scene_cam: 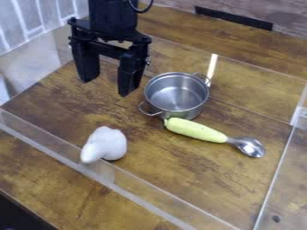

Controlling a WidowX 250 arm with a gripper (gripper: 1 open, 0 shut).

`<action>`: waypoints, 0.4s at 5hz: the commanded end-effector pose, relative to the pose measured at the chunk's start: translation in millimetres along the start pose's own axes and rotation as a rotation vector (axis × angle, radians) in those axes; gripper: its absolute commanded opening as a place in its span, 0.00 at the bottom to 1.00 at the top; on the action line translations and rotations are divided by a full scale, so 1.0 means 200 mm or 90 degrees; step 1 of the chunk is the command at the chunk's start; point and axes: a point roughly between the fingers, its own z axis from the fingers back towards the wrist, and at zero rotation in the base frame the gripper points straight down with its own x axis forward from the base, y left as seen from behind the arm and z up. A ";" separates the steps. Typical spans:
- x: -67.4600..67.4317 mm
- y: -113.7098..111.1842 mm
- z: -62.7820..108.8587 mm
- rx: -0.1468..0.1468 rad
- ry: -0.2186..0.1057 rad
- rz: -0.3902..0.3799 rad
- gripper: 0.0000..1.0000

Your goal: Put the mushroom in the silver pot

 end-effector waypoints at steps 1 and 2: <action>-0.03 0.04 -0.02 0.002 0.014 -0.013 1.00; -0.07 0.07 -0.13 0.002 0.027 0.003 1.00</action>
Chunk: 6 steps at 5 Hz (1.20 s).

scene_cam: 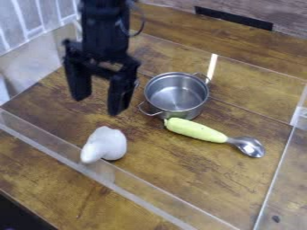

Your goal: Put the mushroom in the silver pot

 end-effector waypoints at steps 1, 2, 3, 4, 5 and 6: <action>0.00 0.05 -0.10 0.004 -0.024 0.004 1.00; 0.03 0.07 -0.24 0.005 -0.031 -0.011 1.00; 0.06 0.09 -0.31 0.004 -0.045 -0.036 1.00; 0.10 0.11 -0.31 -0.001 -0.060 -0.057 1.00; 0.10 0.12 -0.30 -0.007 -0.069 -0.064 0.00; 0.10 0.11 -0.29 -0.016 -0.080 -0.070 0.00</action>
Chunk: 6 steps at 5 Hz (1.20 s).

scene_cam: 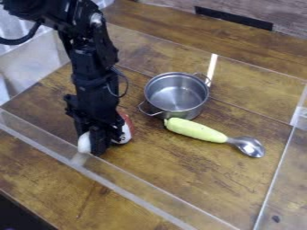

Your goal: Put the mushroom in the silver pot

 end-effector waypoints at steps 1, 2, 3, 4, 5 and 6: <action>0.04 0.08 0.09 -0.003 -0.048 -0.002 0.00; 0.05 0.13 0.10 -0.012 -0.061 -0.012 0.00; 0.05 0.09 0.13 -0.023 -0.074 -0.050 0.00; 0.04 0.03 0.17 -0.036 -0.080 -0.087 0.00; 0.03 -0.02 0.12 -0.047 -0.092 -0.045 0.00; 0.04 -0.03 0.09 -0.053 -0.103 0.004 0.00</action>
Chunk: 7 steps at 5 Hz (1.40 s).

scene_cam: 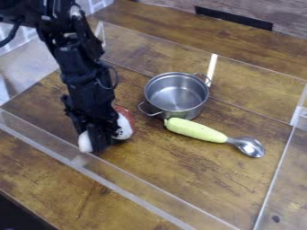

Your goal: Put the mushroom in the silver pot

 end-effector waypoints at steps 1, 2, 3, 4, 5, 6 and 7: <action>0.04 -0.03 0.05 0.003 -0.035 0.008 1.00; 0.05 -0.04 0.05 -0.002 -0.040 0.019 0.00; 0.05 -0.08 0.04 -0.003 -0.039 0.023 0.00; 0.08 -0.09 0.03 -0.002 -0.038 0.026 0.00; 0.14 -0.11 0.03 0.001 -0.036 0.031 0.00; 0.18 -0.13 0.05 0.008 -0.034 0.042 0.00; 0.23 -0.15 0.20 0.029 -0.037 0.053 0.00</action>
